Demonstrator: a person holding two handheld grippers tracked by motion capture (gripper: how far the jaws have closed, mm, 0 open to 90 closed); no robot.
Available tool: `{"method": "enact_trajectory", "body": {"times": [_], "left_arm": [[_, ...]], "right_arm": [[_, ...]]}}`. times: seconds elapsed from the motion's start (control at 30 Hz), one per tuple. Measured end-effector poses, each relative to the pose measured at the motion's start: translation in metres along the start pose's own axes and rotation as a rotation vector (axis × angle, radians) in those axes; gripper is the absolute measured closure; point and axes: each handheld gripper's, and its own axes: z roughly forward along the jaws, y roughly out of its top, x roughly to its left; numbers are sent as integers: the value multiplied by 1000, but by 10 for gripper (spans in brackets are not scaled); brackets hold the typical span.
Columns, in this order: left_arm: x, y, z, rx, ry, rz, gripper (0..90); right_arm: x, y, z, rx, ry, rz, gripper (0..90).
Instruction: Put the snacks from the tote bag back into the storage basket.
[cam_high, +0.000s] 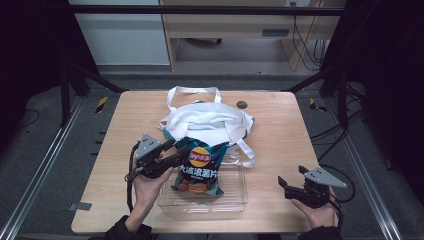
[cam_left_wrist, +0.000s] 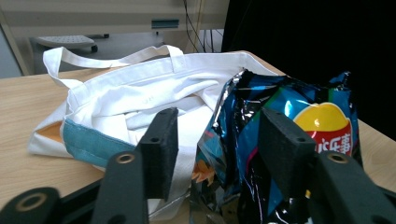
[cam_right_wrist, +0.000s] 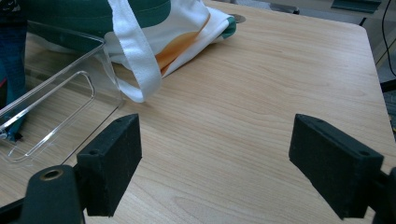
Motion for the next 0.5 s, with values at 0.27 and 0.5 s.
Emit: {"method": "enact_trajectory", "body": {"times": [0.27, 0.5], "left_arm": [[0, -3, -11, 25, -16, 52, 366], [6, -17, -23, 41, -2, 73, 346]], "right_arm": [[-1, 0, -1, -2, -5, 6, 171], [-1, -1, -2, -2, -9, 12, 170]]}}
